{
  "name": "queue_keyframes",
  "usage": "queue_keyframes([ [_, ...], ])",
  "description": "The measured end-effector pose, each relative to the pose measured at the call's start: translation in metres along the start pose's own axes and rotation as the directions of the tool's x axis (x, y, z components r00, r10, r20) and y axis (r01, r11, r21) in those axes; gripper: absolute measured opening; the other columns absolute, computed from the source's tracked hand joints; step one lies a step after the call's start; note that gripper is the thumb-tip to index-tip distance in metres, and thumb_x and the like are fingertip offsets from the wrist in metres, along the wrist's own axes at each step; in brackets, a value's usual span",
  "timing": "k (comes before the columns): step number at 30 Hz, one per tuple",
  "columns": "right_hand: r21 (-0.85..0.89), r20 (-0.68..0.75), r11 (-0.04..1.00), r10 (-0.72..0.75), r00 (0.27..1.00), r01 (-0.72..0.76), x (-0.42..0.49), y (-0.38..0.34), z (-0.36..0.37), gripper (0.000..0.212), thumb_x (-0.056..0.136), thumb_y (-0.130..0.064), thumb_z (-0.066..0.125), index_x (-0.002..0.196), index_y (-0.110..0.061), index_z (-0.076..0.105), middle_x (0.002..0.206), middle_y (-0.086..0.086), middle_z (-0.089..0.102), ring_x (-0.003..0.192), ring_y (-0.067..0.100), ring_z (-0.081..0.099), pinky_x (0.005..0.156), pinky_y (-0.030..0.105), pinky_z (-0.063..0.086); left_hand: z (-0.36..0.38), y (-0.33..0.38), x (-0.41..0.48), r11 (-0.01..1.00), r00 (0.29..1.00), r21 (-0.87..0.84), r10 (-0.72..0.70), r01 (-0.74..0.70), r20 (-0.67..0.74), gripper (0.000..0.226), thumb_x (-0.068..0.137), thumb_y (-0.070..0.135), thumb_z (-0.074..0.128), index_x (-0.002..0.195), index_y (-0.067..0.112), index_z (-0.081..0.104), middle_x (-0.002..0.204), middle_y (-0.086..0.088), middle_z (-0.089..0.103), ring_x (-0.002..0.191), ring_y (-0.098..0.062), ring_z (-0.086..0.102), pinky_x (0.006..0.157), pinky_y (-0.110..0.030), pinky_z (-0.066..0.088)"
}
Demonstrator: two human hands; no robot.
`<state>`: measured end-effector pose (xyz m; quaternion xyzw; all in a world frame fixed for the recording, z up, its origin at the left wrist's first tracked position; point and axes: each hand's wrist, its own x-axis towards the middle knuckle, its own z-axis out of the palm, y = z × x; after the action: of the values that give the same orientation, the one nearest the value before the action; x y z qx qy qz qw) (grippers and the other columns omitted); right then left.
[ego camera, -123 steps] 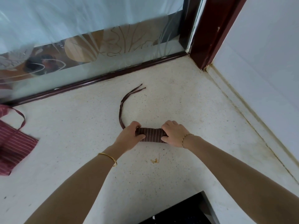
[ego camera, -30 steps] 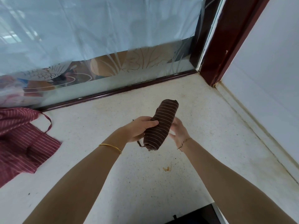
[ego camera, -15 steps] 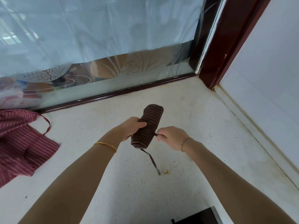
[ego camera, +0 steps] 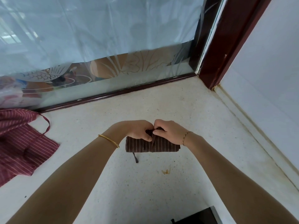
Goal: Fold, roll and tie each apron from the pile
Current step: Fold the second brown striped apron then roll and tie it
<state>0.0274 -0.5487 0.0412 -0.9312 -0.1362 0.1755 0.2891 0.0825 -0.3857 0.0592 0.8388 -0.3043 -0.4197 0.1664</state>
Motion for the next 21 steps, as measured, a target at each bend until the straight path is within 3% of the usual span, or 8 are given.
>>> queue_keyframes([
  [4,-0.014,-0.048,0.997,0.073,0.996,-0.074,0.005,0.002,0.004,0.011,0.099,-0.027,0.046,0.097,-0.016,0.047,0.075,-0.002,0.052,0.064,0.014,0.049,0.061,0.026,0.040,0.011,0.000,0.010,0.998,0.985,0.054,-0.018,0.028,-0.173,0.029,0.086,0.016,0.064,0.113,0.015,0.056,0.104,0.001,0.058,0.099,-0.020,0.057,0.084,-0.029,0.046],
  [7,0.062,-0.115,0.987,0.153,0.982,-0.147,0.008,0.012,0.010,0.011,0.099,-0.025,0.045,0.092,-0.016,0.044,0.080,0.003,0.055,0.070,0.018,0.051,0.062,0.026,0.040,0.014,0.001,0.010,0.994,0.892,0.086,-0.021,0.067,-0.452,0.043,0.083,0.020,0.069,0.120,0.015,0.050,0.111,0.002,0.048,0.107,-0.016,0.046,0.090,-0.030,0.043],
  [11,0.261,-0.214,0.934,0.301,0.929,-0.242,0.012,0.021,0.017,0.015,0.098,-0.022,0.048,0.087,-0.012,0.047,0.082,0.001,0.052,0.073,0.015,0.047,0.058,0.018,0.034,0.026,0.011,0.004,0.931,0.767,0.338,0.118,0.135,-0.631,0.016,0.092,0.022,0.054,0.106,0.013,0.054,0.104,-0.001,0.053,0.097,-0.015,0.050,0.078,-0.027,0.046],
  [14,0.379,-0.242,0.862,0.444,0.863,-0.338,0.014,0.026,0.014,0.016,0.097,-0.022,0.049,0.087,-0.009,0.049,0.084,0.001,0.051,0.076,0.015,0.047,0.055,0.019,0.032,0.043,0.012,0.006,0.930,0.728,0.354,0.176,0.097,-0.663,0.024,0.091,0.018,0.052,0.114,0.013,0.053,0.110,0.000,0.054,0.101,-0.015,0.050,0.082,-0.028,0.049],
  [17,0.441,-0.136,0.778,0.550,0.824,-0.447,0.015,0.033,0.013,0.017,0.095,-0.023,0.052,0.086,-0.009,0.052,0.082,0.001,0.052,0.078,0.017,0.049,0.058,0.023,0.036,0.056,0.009,0.007,0.917,0.806,0.395,0.198,0.048,-0.557,0.045,0.085,0.024,0.059,0.126,0.012,0.046,0.121,-0.002,0.045,0.111,-0.017,0.043,0.088,-0.029,0.048],
  [19,0.534,-0.003,0.680,0.596,0.803,-0.503,0.012,0.033,0.014,0.021,0.094,-0.018,0.055,0.075,-0.008,0.054,0.074,0.004,0.055,0.076,0.021,0.053,0.070,0.035,0.048,0.059,0.005,0.007,0.872,0.807,0.485,0.238,0.068,-0.541,0.048,0.088,0.038,0.059,0.126,0.012,0.046,0.122,-0.002,0.046,0.112,-0.017,0.044,0.087,-0.028,0.049],
  [20,0.656,0.076,0.563,0.614,0.786,-0.503,0.011,0.035,0.016,0.025,0.094,-0.015,0.054,0.071,-0.006,0.054,0.070,0.007,0.057,0.074,0.024,0.054,0.076,0.043,0.052,0.058,0.003,0.007,0.873,0.797,0.483,0.244,0.068,-0.553,0.045,0.090,0.042,0.056,0.123,0.012,0.048,0.119,-0.001,0.048,0.109,-0.016,0.045,0.086,-0.028,0.049],
  [21,0.805,0.190,0.347,0.617,0.764,-0.481,0.008,0.036,0.018,0.028,0.096,-0.012,0.050,0.070,-0.003,0.055,0.065,0.012,0.059,0.071,0.027,0.057,0.074,0.045,0.054,0.056,0.001,0.008,0.893,0.796,0.445,0.226,0.061,-0.562,0.041,0.091,0.043,0.054,0.119,0.013,0.051,0.114,-0.001,0.050,0.104,-0.015,0.046,0.085,-0.027,0.048],
])
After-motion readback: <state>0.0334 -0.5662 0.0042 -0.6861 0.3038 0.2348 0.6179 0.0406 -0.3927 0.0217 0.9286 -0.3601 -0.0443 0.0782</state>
